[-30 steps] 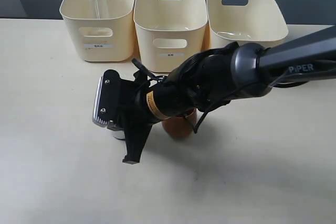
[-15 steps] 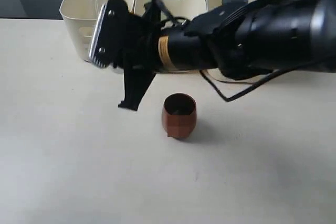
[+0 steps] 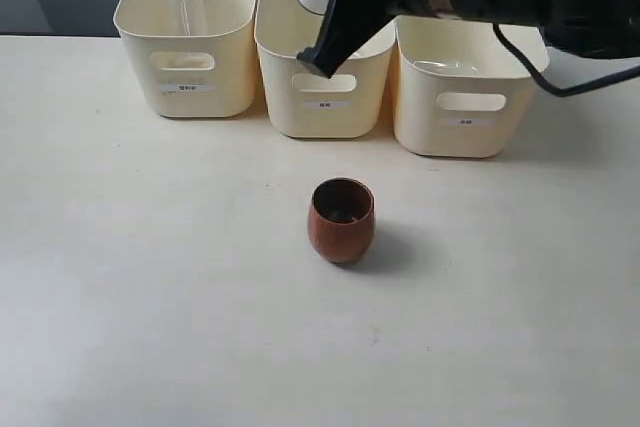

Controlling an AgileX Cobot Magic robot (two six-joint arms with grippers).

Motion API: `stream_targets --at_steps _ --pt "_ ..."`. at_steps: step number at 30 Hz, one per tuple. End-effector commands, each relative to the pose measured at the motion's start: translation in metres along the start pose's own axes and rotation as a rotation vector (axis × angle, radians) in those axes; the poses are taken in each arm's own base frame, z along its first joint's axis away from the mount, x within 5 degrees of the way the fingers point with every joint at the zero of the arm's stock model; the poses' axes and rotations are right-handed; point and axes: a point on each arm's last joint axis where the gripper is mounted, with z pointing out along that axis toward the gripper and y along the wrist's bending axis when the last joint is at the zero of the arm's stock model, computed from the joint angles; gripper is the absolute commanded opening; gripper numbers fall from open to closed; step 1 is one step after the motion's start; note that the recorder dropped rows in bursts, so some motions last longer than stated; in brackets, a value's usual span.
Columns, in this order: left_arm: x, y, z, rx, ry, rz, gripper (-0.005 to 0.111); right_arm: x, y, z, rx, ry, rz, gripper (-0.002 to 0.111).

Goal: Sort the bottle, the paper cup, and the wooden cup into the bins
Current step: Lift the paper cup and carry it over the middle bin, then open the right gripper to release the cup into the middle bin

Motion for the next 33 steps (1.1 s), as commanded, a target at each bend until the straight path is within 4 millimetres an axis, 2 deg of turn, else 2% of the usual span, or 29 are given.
stream_targets --at_steps 1,5,7,12,17,23,33 --pt "0.0 0.0 0.0 -0.002 -0.011 -0.001 0.0 0.006 -0.016 -0.001 -0.027 -0.039 0.098 -0.001" --pt "0.0 0.0 0.0 -0.002 -0.011 -0.001 0.0 0.008 -0.034 0.006 -0.021 -0.081 0.213 -0.001" --pt "0.0 0.0 0.0 -0.002 -0.011 -0.001 0.0 0.012 -0.039 0.015 -0.011 -0.074 0.237 -0.001" --pt "0.0 0.0 0.0 -0.002 -0.011 -0.001 0.0 0.039 -0.042 0.065 -0.004 0.01 0.265 -0.001" --pt "0.0 0.0 0.0 -0.002 -0.011 -0.001 0.0 0.064 -0.042 0.103 -0.03 0.047 0.28 -0.001" --pt "0.0 0.0 0.0 -0.002 -0.011 -0.001 0.0 0.107 -0.056 0.118 0.002 0.101 0.418 -0.001" --pt "0.0 0.0 0.0 -0.002 -0.011 -0.001 0.0 0.124 -0.054 0.126 -0.014 0.117 0.463 -0.001"
